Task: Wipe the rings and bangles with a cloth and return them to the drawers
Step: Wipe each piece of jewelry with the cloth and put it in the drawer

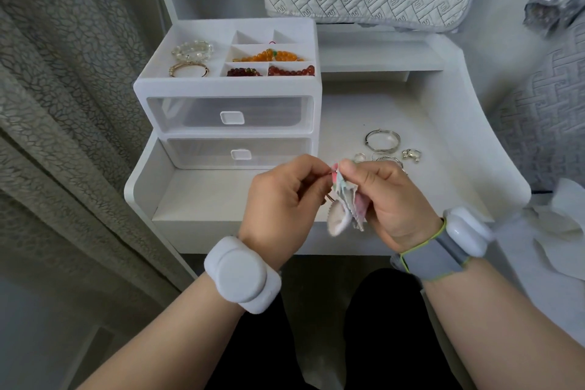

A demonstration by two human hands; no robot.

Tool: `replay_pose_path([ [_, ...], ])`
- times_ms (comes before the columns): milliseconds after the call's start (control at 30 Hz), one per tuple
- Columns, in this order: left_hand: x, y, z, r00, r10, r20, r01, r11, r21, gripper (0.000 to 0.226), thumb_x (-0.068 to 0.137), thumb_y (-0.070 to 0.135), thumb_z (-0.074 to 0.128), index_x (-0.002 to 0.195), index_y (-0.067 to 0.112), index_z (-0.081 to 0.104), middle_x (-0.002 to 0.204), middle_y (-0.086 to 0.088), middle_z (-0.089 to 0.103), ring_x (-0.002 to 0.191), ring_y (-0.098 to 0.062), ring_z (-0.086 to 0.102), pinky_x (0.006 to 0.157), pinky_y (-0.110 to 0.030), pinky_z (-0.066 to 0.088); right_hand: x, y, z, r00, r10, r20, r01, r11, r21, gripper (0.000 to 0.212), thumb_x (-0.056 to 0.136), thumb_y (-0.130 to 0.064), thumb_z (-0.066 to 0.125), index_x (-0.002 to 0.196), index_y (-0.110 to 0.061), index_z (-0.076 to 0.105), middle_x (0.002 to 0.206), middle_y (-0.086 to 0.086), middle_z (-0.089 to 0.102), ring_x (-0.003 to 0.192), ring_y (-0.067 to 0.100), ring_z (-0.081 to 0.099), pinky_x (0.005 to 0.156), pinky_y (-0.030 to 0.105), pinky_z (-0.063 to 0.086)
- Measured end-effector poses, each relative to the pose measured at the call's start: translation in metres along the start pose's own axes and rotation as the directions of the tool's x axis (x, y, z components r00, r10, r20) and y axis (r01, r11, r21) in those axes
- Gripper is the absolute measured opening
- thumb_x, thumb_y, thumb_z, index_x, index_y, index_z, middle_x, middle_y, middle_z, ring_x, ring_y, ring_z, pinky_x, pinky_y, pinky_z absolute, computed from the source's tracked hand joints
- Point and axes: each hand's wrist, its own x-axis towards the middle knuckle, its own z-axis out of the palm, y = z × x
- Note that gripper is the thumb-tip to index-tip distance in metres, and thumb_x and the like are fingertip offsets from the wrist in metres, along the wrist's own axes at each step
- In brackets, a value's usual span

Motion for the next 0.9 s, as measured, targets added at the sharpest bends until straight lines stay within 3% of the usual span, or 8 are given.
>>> replay_pose_path([
  [100, 0.001, -0.003, 0.000, 1.000, -0.005, -0.022, 0.006, 1.000, 0.026, 0.006, 0.084, 0.020, 0.062, 0.081, 0.026, 0.063, 0.067, 0.005, 0.066, 0.062, -0.016, 0.063, 0.060, -0.036, 0.053, 0.001, 0.001, 0.002, 1.000, 0.029, -0.011, -0.029, 1.000, 0.008, 0.039, 0.080, -0.038, 0.061, 0.049, -0.015, 0.067, 0.043, 0.014, 0.058, 0.038, 0.020, 0.052, 0.052, 0.021, 0.045],
  [200, 0.003, -0.001, 0.000, 0.993, -0.109, -0.054, 0.106, 0.993, -0.048, 0.018, 0.084, 0.013, 0.066, 0.072, 0.026, 0.065, 0.066, 0.004, 0.068, 0.061, -0.018, 0.064, 0.057, -0.032, 0.054, -0.001, 0.003, 0.001, 0.999, -0.004, 0.040, 0.004, 1.000, 0.006, 0.037, 0.085, -0.022, 0.051, 0.053, -0.017, 0.068, 0.044, -0.002, 0.059, 0.038, 0.009, 0.053, 0.046, 0.018, 0.045],
  [367, 0.007, 0.000, -0.001, 0.953, -0.302, -0.006, 0.293, 0.930, -0.221, 0.016, 0.084, 0.012, 0.065, 0.070, 0.017, 0.063, 0.061, -0.001, 0.068, 0.054, -0.013, 0.062, 0.051, -0.026, 0.051, -0.003, 0.003, -0.001, 0.991, -0.102, 0.085, 0.106, 0.993, -0.050, 0.029, 0.082, -0.043, 0.064, 0.070, -0.017, 0.069, 0.056, -0.006, 0.061, 0.048, 0.007, 0.055, 0.053, 0.018, 0.048],
  [533, 0.009, 0.004, 0.001, 0.876, -0.461, 0.141, 0.464, 0.724, -0.510, 0.017, 0.087, 0.010, 0.058, 0.072, 0.002, 0.058, 0.053, -0.004, 0.065, 0.045, -0.014, 0.059, 0.045, -0.023, 0.050, -0.003, 0.005, -0.005, 0.984, -0.148, 0.103, 0.153, 0.987, -0.046, 0.035, 0.081, -0.041, 0.064, 0.079, -0.006, 0.069, 0.070, 0.013, 0.059, 0.060, 0.015, 0.057, 0.059, 0.020, 0.048],
  [600, 0.010, 0.003, -0.001, 0.893, -0.423, 0.156, 0.446, 0.778, -0.443, 0.016, 0.087, 0.011, 0.059, 0.071, 0.007, 0.059, 0.055, -0.002, 0.066, 0.047, -0.013, 0.059, 0.048, -0.023, 0.050, -0.004, 0.006, -0.005, 0.983, -0.142, 0.112, 0.152, 0.985, -0.080, 0.043, 0.082, -0.041, 0.062, 0.078, 0.002, 0.066, 0.068, 0.013, 0.060, 0.060, 0.012, 0.058, 0.061, 0.019, 0.048],
  [667, 0.011, 0.002, -0.005, 0.943, -0.314, 0.114, 0.332, 0.913, -0.237, 0.015, 0.086, 0.012, 0.063, 0.073, 0.019, 0.062, 0.061, 0.004, 0.066, 0.052, -0.013, 0.058, 0.052, -0.023, 0.048, -0.004, 0.007, -0.005, 0.984, -0.132, 0.120, 0.145, 0.984, -0.103, 0.045, 0.082, -0.042, 0.061, 0.074, 0.002, 0.066, 0.064, 0.008, 0.062, 0.056, 0.008, 0.058, 0.060, 0.017, 0.048],
  [800, 0.010, 0.003, -0.010, 0.997, -0.072, 0.022, 0.070, 0.994, 0.085, 0.017, 0.082, 0.016, 0.064, 0.073, 0.031, 0.061, 0.064, 0.008, 0.064, 0.056, -0.012, 0.059, 0.055, -0.028, 0.052, -0.006, 0.003, -0.002, 0.990, -0.086, 0.112, 0.094, 0.994, -0.064, 0.025, 0.083, -0.039, 0.063, 0.067, -0.021, 0.070, 0.056, -0.005, 0.064, 0.047, 0.005, 0.055, 0.050, 0.014, 0.046],
  [900, 0.005, 0.002, -0.006, 1.000, 0.006, -0.021, -0.002, 0.983, 0.184, 0.008, 0.082, 0.022, 0.063, 0.077, 0.028, 0.062, 0.063, 0.009, 0.064, 0.057, -0.010, 0.059, 0.057, -0.032, 0.051, -0.004, 0.002, -0.003, 0.991, -0.095, 0.094, 0.104, 0.991, -0.089, 0.042, 0.089, -0.035, 0.058, 0.067, -0.001, 0.067, 0.060, 0.017, 0.067, 0.046, 0.024, 0.056, 0.047, 0.016, 0.044],
])
